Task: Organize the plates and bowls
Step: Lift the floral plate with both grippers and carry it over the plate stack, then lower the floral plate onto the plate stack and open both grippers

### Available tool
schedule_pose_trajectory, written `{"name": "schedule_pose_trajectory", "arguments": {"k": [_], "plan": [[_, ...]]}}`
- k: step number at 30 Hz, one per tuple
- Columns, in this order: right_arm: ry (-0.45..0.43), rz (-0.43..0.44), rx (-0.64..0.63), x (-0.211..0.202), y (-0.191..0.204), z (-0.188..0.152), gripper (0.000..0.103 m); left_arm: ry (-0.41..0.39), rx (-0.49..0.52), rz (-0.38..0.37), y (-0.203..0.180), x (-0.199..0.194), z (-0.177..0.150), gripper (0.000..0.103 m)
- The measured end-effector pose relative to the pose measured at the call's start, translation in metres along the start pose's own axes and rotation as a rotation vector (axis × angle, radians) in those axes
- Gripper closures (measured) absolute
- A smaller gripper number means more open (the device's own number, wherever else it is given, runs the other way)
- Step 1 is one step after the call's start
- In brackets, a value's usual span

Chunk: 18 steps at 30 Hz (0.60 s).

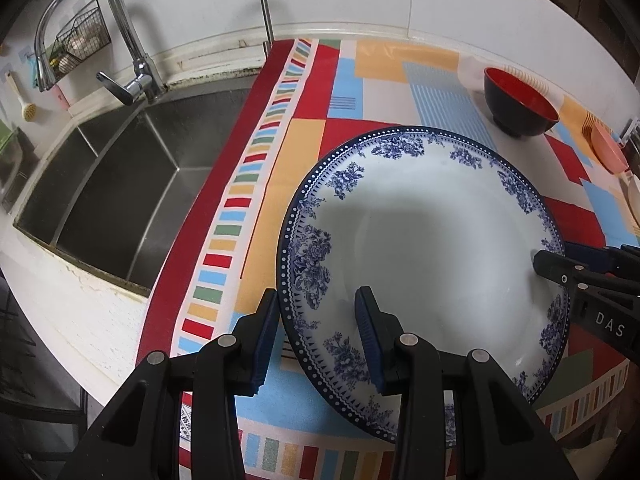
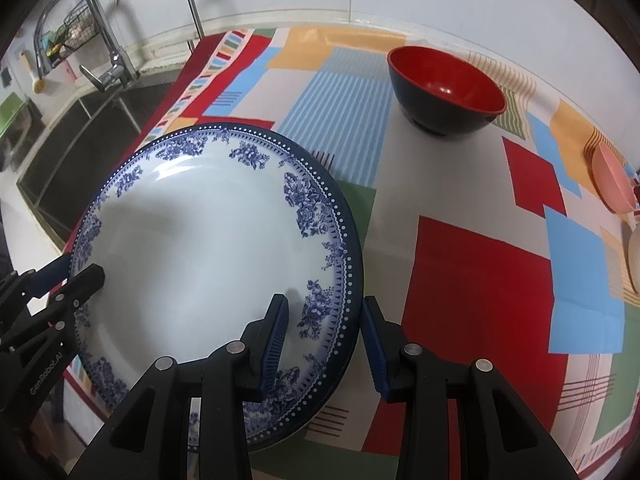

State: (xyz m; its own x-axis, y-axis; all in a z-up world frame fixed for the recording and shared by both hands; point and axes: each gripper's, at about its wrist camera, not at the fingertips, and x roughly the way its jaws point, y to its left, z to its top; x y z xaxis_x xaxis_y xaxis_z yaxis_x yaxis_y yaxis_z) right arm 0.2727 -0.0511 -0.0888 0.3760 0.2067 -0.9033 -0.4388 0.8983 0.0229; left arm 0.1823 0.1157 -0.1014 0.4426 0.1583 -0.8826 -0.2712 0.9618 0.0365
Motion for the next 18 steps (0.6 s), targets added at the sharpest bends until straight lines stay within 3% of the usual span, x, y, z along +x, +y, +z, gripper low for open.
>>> {"name": "schedule_pose_trajectory", "arguments": {"k": [14, 18], "plan": [[0.025, -0.006, -0.020, 0.0040, 0.0006, 0.0017, 0.063, 0.031, -0.008, -0.006, -0.0003, 0.0054, 0.0013, 0.064], [0.027, -0.005, -0.028, 0.0058, 0.0006, 0.0010, 0.062, 0.038, -0.006, -0.014, -0.0020, 0.0068, 0.0014, 0.057]]}}
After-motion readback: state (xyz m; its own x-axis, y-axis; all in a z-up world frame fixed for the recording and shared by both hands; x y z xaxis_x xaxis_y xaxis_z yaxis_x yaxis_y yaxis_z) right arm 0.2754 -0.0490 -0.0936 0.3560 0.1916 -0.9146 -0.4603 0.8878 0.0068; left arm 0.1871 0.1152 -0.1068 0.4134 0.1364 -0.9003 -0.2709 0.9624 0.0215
